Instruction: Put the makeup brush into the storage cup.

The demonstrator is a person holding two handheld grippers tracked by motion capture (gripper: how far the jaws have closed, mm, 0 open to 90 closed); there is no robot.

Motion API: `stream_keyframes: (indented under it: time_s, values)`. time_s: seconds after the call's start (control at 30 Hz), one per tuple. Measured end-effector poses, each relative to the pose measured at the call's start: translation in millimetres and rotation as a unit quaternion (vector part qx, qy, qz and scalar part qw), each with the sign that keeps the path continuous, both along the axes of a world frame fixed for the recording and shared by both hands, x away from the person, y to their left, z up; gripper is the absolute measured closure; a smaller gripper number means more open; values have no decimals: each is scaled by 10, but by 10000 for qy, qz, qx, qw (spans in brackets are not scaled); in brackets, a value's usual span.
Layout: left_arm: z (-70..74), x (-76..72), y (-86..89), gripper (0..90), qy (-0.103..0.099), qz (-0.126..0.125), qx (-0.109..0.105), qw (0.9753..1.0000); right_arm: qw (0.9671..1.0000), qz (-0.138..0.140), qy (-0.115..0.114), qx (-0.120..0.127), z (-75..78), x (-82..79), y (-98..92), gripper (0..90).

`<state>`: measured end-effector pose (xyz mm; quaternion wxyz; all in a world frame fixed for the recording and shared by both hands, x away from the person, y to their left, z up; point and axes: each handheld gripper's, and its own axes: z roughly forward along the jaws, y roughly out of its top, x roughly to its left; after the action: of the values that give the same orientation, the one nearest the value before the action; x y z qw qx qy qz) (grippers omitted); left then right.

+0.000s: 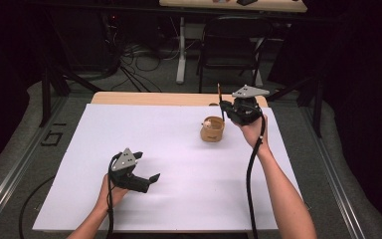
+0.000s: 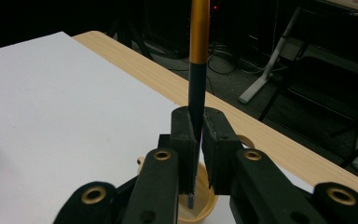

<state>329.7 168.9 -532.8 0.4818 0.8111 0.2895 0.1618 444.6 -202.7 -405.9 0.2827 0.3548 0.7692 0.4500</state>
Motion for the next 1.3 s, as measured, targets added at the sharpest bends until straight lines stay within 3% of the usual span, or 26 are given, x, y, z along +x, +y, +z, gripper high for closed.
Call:
stream_keyframes:
  time_s: [0.73, 1.3]
  values:
    - [0, -1, -2, 0, 4, -13, 3, 10000, 9997, -201, 138, -45, -121, 215, 54, 838]
    - [2, -3, 1, 0, -9, -13, 12, 10000, 9991, -174, 348, -182, -275, 333, 180, 837]
